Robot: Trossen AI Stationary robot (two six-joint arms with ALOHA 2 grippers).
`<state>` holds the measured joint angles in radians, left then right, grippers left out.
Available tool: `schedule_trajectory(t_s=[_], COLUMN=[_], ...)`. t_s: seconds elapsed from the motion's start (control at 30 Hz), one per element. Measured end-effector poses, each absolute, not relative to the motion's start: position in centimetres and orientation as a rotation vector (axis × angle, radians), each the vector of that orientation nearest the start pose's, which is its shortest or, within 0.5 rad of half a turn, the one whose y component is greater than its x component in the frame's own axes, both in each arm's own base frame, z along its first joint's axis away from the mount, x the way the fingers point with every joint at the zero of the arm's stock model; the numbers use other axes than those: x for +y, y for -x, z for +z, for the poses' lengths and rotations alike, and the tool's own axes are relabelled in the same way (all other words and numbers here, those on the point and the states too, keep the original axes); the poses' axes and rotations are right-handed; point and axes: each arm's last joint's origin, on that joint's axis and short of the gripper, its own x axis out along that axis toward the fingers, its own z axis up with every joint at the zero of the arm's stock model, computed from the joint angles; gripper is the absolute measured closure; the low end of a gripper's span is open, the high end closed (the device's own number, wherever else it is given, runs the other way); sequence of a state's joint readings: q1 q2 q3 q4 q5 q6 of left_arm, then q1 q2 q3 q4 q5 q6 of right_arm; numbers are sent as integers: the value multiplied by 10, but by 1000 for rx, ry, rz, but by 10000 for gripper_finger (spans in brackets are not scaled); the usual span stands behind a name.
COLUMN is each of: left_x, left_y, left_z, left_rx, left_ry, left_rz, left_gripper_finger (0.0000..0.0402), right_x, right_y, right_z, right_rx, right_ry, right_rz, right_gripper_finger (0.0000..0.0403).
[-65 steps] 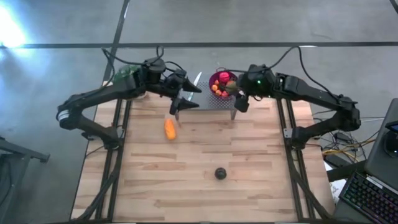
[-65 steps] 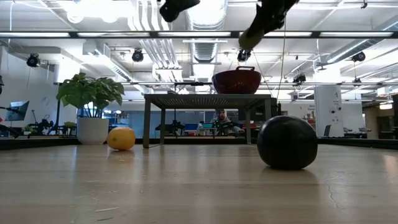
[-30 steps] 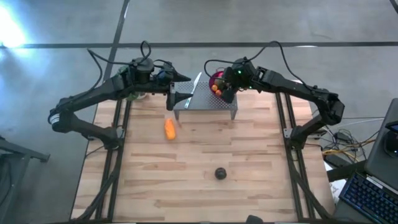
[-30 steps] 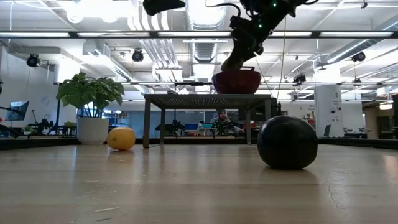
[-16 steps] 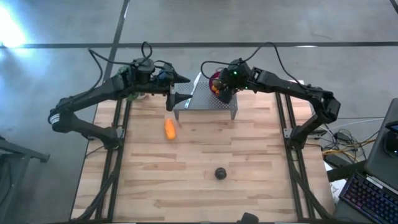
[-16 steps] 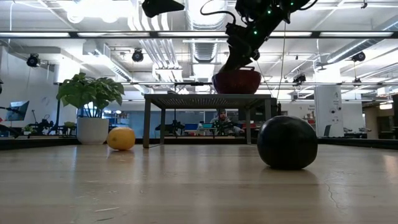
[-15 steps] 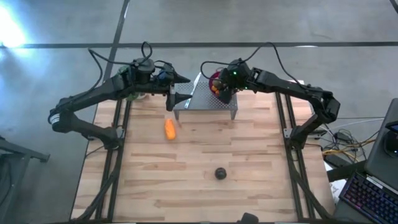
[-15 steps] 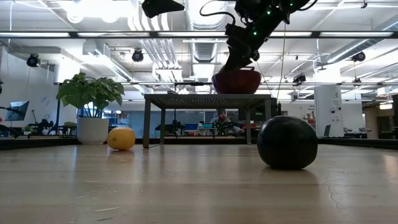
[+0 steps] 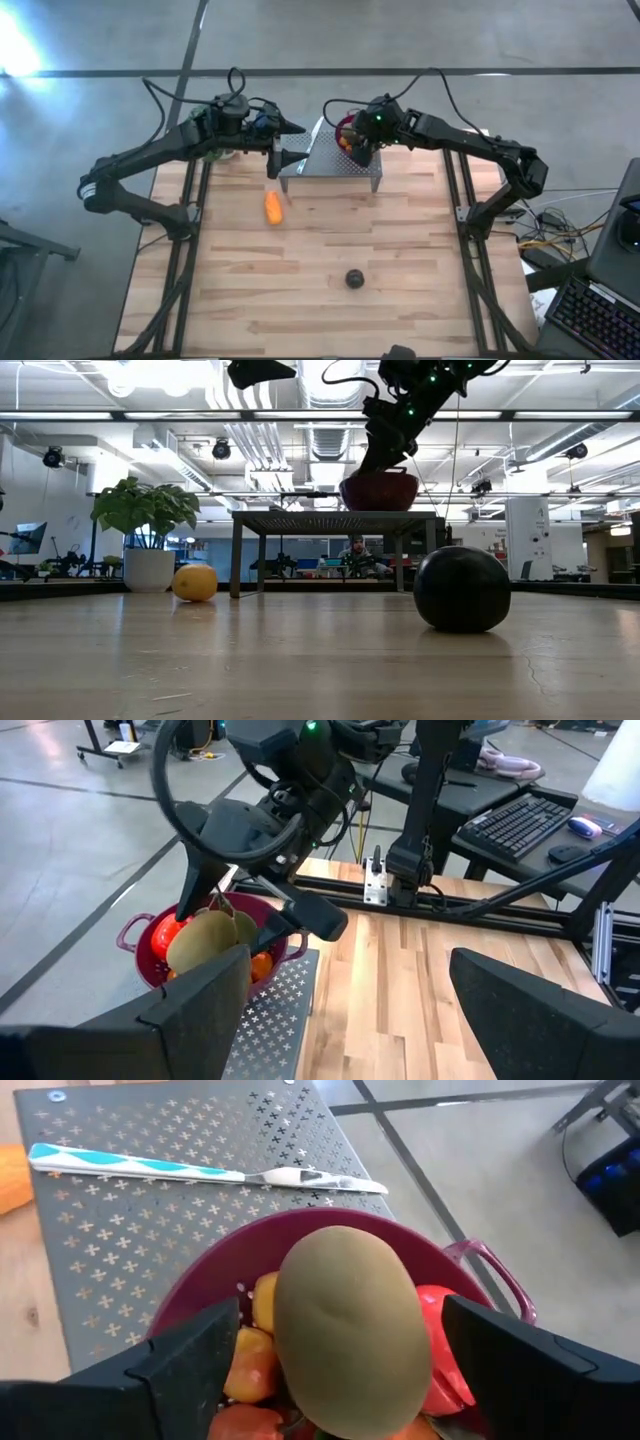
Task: Pick & Place Fruit
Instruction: Put the yellow mango into the violet strainer bowl on the shelf
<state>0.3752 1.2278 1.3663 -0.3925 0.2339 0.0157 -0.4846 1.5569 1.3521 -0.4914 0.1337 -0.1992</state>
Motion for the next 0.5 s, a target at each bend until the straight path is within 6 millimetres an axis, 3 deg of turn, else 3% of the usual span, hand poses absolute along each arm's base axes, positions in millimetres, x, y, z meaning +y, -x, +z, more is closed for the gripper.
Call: schedule_trajectory(t_s=[0.2,0.5], left_x=[88,87], left_y=[-243,-240], left_z=[420,411], left_rx=[253,348], left_ry=[65,95], left_rz=[139,137], left_gripper_finger=[53,53], right_x=[-154,-121], right_y=[-296,-279], right_z=[331,374], right_rx=[711,654], right_ry=[85,112], right_rz=[-509,-450], right_gripper_finger=[45,74])
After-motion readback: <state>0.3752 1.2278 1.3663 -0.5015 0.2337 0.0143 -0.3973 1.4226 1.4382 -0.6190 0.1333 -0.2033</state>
